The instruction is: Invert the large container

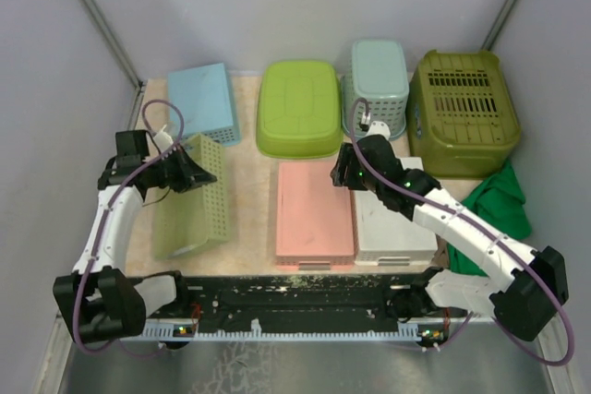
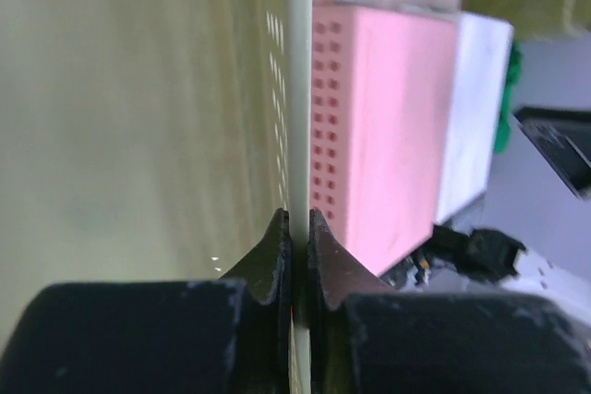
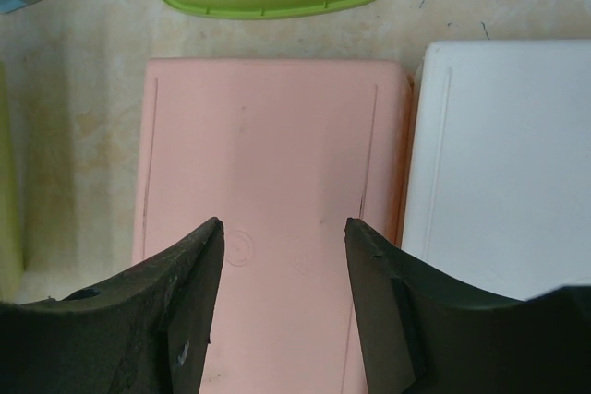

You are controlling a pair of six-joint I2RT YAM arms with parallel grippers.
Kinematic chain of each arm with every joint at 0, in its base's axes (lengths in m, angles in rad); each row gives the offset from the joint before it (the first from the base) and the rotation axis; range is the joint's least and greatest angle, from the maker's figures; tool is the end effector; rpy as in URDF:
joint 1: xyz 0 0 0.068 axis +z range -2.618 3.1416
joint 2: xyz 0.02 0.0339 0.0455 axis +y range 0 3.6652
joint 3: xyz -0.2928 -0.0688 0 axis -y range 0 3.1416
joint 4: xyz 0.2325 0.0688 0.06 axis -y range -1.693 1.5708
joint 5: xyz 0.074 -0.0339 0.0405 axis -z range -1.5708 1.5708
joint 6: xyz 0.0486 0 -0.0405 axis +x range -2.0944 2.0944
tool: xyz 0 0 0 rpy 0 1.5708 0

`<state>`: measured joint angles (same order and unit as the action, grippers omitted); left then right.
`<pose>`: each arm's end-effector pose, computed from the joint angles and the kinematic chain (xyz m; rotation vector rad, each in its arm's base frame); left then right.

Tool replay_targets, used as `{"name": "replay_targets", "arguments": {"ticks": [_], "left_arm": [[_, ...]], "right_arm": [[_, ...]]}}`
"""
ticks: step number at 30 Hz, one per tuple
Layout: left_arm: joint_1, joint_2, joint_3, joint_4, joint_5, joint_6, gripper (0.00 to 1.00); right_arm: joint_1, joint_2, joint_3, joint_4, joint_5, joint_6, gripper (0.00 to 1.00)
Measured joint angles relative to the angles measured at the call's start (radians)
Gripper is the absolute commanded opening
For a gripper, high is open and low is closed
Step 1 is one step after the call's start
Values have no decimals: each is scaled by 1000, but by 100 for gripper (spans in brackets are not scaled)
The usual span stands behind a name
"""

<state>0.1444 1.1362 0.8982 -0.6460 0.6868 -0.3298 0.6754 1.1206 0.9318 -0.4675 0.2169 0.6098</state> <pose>0.2098 -0.0006 0.2963 -0.2621 2.3746 -0.9221 0.1848 0.1347 0.3183 0.0466 2.2493 0.4666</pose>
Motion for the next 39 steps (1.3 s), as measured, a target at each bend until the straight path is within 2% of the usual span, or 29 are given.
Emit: {"name": "replay_targets", "arguments": {"ticks": [7,12,17,22,27,28,29,30,35,39], "left_arm": [[-128,10,10,114,264,-70,0],[-131,17,-8,321,426,-209,0],[-129,51,-147,623,542,-418,0],[-91,106,-224,737,594,-540,0],[-50,131,-227,728,610,-536,0],[-45,140,-222,711,610,-522,5],[-40,151,-212,680,607,-497,15],[-35,167,-190,626,607,-454,20],[-19,220,-50,341,526,-214,30],[-6,219,2,174,426,-105,31]], "right_arm": [[0,1,1,12,-6,1,55],[0,1,1,11,-8,2,55],[0,-3,1,11,-7,2,55],[0,-16,1,11,-6,3,55],[0,-32,0,11,-3,3,55],[0,-34,0,10,-2,3,55],[0,-37,0,11,-2,3,55],[0,-38,0,11,-1,3,55],[0,-42,0,10,4,3,55],[0,-48,0,6,10,3,55]]}}
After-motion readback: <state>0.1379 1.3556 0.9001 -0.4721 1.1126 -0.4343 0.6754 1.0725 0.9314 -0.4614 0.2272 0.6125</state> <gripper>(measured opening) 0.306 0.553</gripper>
